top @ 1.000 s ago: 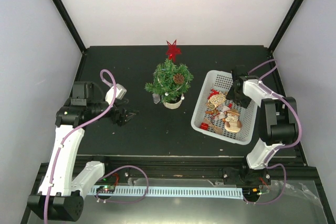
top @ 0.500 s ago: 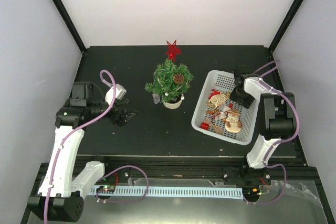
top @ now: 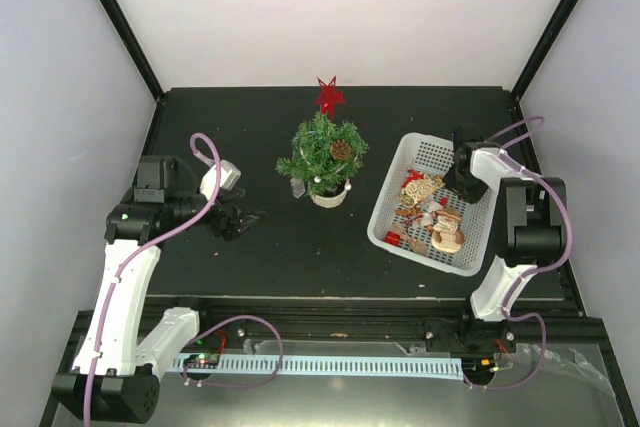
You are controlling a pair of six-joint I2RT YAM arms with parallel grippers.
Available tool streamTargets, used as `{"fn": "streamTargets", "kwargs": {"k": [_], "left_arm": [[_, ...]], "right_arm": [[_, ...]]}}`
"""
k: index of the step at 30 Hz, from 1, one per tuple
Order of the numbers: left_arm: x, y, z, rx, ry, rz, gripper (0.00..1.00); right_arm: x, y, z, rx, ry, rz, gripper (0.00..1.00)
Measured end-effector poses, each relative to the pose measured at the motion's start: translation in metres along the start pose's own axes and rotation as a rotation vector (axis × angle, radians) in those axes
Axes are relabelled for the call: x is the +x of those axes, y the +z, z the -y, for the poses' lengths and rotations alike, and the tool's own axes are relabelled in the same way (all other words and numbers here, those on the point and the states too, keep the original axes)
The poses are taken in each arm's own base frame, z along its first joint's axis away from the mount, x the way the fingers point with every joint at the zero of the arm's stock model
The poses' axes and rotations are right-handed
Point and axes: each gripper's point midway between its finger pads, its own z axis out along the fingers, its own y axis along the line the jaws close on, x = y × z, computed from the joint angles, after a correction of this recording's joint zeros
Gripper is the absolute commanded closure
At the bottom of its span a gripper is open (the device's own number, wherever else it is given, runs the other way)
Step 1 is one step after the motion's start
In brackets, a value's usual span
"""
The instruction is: Decorate the small christmas tree
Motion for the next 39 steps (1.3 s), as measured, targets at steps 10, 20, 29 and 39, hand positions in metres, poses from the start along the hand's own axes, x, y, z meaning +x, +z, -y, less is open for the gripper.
{"fn": "streamTargets", "kwargs": {"k": [10,20,29,39], "left_arm": [[0.0,0.0,0.0,0.001,-0.001,-0.001,0.08],[0.0,0.0,0.0,0.001,-0.001,-0.001,0.08],[0.0,0.0,0.0,0.0,0.0,0.0,0.09],[-0.001,-0.001,0.001,-0.002,0.006,0.005,0.09]], "right_arm": [[0.002,-0.009,0.004,-0.02,-0.003,0.013,0.66],[0.008,-0.021,0.01,-0.033,-0.007,0.009,0.67],[0.003,-0.048,0.01,-0.086,0.002,0.043,0.69],[0.004,-0.1,0.002,-0.226,-0.017,0.109,0.69]]}}
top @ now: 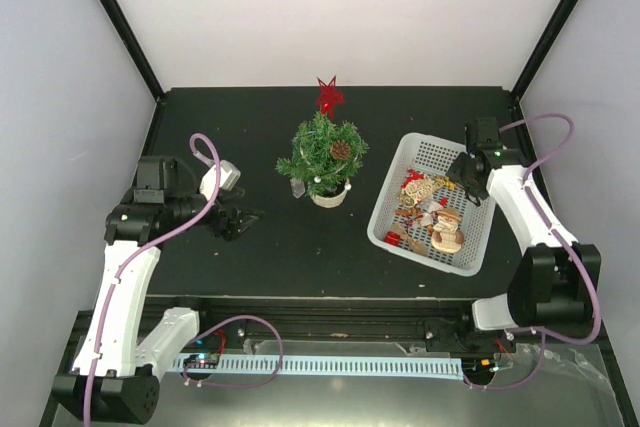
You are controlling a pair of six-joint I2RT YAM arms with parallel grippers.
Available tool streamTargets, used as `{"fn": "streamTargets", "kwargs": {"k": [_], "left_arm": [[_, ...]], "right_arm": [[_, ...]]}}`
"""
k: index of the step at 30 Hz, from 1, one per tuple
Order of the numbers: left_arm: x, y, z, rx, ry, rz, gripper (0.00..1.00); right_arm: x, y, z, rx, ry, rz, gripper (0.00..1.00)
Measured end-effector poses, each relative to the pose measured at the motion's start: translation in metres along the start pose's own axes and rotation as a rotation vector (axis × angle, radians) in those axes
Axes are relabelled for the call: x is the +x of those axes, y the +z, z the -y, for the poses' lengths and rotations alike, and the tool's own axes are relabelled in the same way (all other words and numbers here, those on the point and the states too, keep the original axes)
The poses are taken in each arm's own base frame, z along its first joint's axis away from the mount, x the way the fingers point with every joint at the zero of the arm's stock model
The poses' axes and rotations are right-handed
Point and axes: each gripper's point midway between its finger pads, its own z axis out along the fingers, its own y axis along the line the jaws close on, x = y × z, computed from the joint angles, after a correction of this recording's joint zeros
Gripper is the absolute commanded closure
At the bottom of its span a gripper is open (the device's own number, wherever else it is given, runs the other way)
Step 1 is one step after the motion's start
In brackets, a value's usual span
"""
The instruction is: Decorate the small christmas tree
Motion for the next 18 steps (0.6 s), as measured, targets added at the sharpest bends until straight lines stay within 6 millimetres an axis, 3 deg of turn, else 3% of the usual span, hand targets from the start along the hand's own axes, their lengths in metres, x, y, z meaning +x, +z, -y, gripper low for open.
{"fn": "streamTargets", "kwargs": {"k": [11,18], "left_arm": [[0.0,0.002,-0.004,-0.009,-0.001,-0.004,0.08],[0.003,0.003,-0.008,-0.026,-0.005,-0.01,0.08]], "right_arm": [[0.011,-0.063,-0.059,-0.172,-0.176,0.061,0.65],[0.024,-0.144,-0.127,-0.362,-0.359,0.163,0.64]]}}
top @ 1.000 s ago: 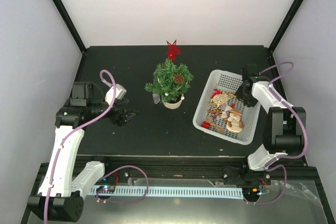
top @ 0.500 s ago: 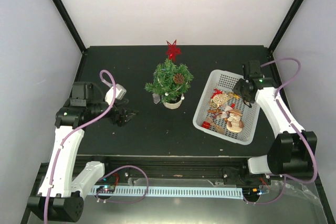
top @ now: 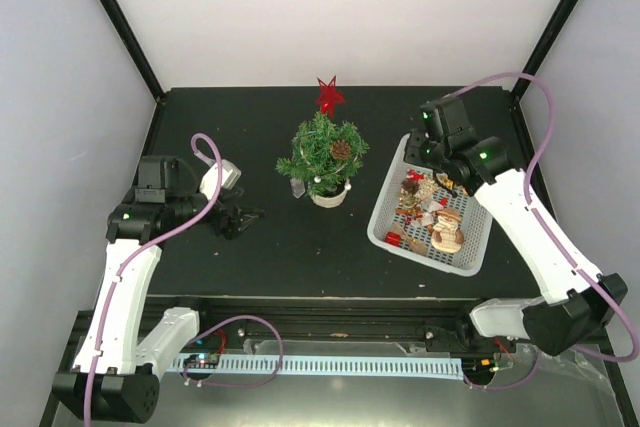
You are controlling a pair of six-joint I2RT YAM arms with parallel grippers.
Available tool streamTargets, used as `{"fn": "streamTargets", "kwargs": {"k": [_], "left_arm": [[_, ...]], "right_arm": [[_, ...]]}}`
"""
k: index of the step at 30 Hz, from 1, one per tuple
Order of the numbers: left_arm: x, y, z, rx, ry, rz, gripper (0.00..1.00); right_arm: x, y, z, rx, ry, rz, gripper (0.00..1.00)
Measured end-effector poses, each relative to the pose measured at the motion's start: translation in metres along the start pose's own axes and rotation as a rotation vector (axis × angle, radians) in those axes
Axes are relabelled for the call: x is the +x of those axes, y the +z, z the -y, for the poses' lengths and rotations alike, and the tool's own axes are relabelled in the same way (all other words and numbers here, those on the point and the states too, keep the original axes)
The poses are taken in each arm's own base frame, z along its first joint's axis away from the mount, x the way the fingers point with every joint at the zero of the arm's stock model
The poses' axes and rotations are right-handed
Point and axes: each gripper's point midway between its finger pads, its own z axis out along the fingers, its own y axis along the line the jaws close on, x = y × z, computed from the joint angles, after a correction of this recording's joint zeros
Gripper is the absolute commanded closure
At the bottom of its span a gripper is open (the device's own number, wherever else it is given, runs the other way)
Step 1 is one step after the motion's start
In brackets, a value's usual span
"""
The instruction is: Decorate the small christmas tree
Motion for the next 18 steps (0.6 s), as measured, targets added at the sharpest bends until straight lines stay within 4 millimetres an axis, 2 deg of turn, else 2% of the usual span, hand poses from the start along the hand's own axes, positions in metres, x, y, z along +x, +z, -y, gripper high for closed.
{"fn": "streamTargets", "kwargs": {"k": [3,6,8,11,18], "left_arm": [[0.0,0.0,-0.001,-0.01,0.0,-0.003,0.08],[0.001,0.0,-0.002,-0.012,-0.003,-0.004,0.08],[0.001,0.0,-0.002,-0.012,-0.003,-0.004,0.08],[0.001,0.0,-0.002,-0.012,-0.004,-0.004,0.08],[0.001,0.0,-0.002,-0.013,-0.004,-0.004,0.08]], "right_arm": [[-0.006,-0.019,-0.017,-0.032,-0.039,0.04,0.62],[-0.007,-0.024,-0.009,0.005,-0.049,0.059,0.58],[-0.003,-0.019,-0.001,0.044,-0.051,0.053,0.56],[0.012,0.001,0.014,0.095,-0.049,-0.006,0.52],[0.065,0.077,0.068,0.133,0.122,-0.26,0.36]]}}
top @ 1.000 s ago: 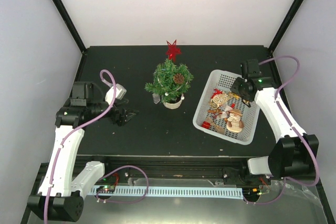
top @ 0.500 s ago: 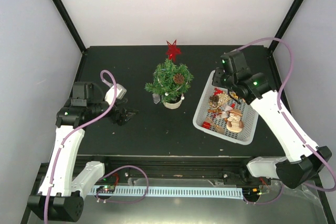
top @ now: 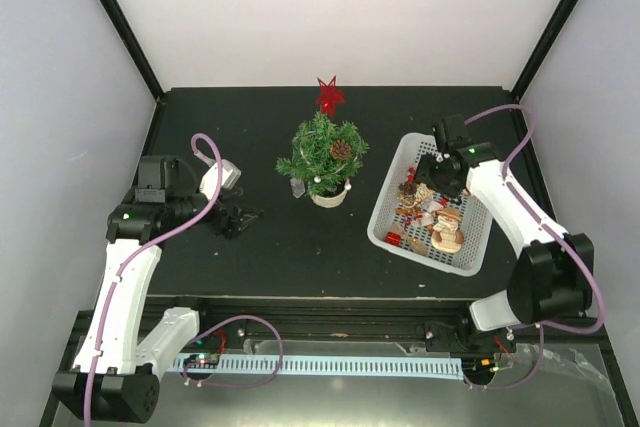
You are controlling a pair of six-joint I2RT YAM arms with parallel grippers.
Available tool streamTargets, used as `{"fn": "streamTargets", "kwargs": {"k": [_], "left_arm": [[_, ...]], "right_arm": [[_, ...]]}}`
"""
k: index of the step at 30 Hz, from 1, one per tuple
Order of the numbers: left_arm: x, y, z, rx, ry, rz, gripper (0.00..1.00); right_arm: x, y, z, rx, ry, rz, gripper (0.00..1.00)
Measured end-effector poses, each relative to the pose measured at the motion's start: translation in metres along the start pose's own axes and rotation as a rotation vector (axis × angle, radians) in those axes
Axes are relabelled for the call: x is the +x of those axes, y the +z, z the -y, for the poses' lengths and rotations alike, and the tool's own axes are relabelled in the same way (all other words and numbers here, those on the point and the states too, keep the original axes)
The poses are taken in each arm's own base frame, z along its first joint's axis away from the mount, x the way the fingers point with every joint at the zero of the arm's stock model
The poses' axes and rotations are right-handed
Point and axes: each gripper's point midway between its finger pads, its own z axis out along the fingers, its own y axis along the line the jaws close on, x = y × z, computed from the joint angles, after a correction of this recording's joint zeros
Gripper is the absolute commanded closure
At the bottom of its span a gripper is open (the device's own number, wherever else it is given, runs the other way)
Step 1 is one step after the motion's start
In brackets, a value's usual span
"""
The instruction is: Decorate the small christmas tree
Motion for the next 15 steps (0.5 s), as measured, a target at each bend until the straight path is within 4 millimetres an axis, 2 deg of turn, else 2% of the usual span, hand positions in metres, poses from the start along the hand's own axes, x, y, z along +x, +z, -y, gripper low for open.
{"fn": "streamTargets", "kwargs": {"k": [3,9,15], "left_arm": [[0.0,0.0,0.0,0.0,0.0,0.0,0.08],[0.0,0.0,0.0,0.0,0.0,0.0,0.08],[0.0,0.0,0.0,0.0,0.0,0.0,0.08]], "right_arm": [[0.003,0.02,-0.002,-0.036,0.045,-0.064,0.28],[0.003,0.054,-0.02,-0.136,0.083,-0.143,0.29],[0.005,0.082,-0.013,-0.153,0.121,-0.179,0.33]]}}
